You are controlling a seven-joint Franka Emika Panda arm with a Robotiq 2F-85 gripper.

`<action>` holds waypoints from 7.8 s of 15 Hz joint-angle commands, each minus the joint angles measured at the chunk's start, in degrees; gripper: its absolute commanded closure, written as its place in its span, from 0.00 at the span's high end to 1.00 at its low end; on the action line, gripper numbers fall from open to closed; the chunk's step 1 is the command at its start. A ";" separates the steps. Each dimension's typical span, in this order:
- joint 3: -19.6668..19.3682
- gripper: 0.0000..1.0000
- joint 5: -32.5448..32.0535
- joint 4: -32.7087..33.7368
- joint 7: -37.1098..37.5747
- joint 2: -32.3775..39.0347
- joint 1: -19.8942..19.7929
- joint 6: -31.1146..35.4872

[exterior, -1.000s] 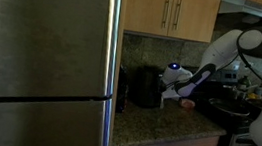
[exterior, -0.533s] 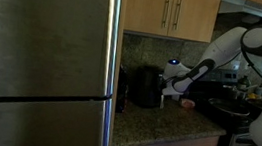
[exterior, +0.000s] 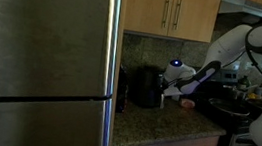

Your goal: Open the basket of the air fryer

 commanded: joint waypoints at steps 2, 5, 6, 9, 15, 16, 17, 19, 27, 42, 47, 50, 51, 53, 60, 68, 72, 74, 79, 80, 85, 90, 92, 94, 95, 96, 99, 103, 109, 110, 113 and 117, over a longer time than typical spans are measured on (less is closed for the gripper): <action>-0.27 0.65 0.41 -2.42 -0.25 -0.92 -0.89 4.77; -0.52 0.44 -1.28 -2.35 0.24 -1.16 -0.89 6.93; -0.61 0.37 -1.48 -2.25 0.17 -1.01 -0.90 7.67; -1.19 0.16 -3.48 -2.21 0.76 -0.94 -0.80 8.83; -0.30 0.15 0.94 -4.55 -3.44 -2.43 -0.73 5.64; 0.11 0.15 3.28 -5.09 -5.00 -3.08 -0.83 5.47; 0.69 0.15 7.14 -5.85 -7.64 -3.85 -0.99 5.15; 1.37 0.15 13.66 -7.11 -12.00 -5.55 -1.00 4.03; 0.84 0.63 14.85 -9.69 -12.73 -11.08 -0.54 2.04; -0.16 1.00 8.85 -8.44 -6.98 -6.48 -0.72 4.59; -0.70 1.00 6.48 -3.58 -1.71 -1.82 -0.57 3.93; -0.88 1.00 3.33 -0.35 2.76 0.45 -0.13 4.02; -0.84 1.00 2.83 0.72 3.58 1.42 0.00 3.62; -0.63 1.00 3.27 2.03 3.87 3.35 0.09 2.89; -0.49 0.38 3.95 3.25 2.27 6.04 -0.27 4.55; -0.64 0.15 1.46 0.37 2.30 3.21 -0.30 6.07; 1.76 0.10 8.73 -4.27 -6.59 0.51 -1.17 4.06; 1.62 0.10 10.33 -4.69 -8.56 -0.17 -1.31 4.43; 2.64 0.10 15.16 -7.15 -12.33 -2.48 -1.04 3.22; 2.89 0.10 15.97 -7.53 -12.81 -3.12 -0.91 2.70; 3.03 0.10 17.12 -8.55 -13.16 -4.37 -0.62 1.67; 3.26 0.10 17.62 -8.31 -13.66 -5.24 -0.18 -2.59; 3.40 0.10 18.95 -8.18 -14.77 -5.11 -0.13 -3.07; 3.57 0.10 20.60 -8.20 -15.88 -5.14 -0.13 -3.55; 3.71 0.10 21.85 -8.18 -16.79 -5.35 -0.12 -4.38; 3.83 0.10 23.00 -8.21 -17.83 -5.64 -0.10 -4.95; 4.09 0.10 26.35 -8.04 -20.60 -6.05 -0.04 -6.68; -2.24 0.10 28.83 -7.81 -23.31 -7.09 6.33 -8.98; -6.90 0.10 30.13 -7.49 -24.51 -7.39 11.26 -11.90; -7.30 0.25 29.83 -7.45 -23.50 -7.49 11.69 -12.28; -8.70 0.66 23.98 -7.69 -18.38 -7.22 12.32 -9.09; -8.78 0.95 12.33 -7.41 -10.96 -6.88 11.52 -5.91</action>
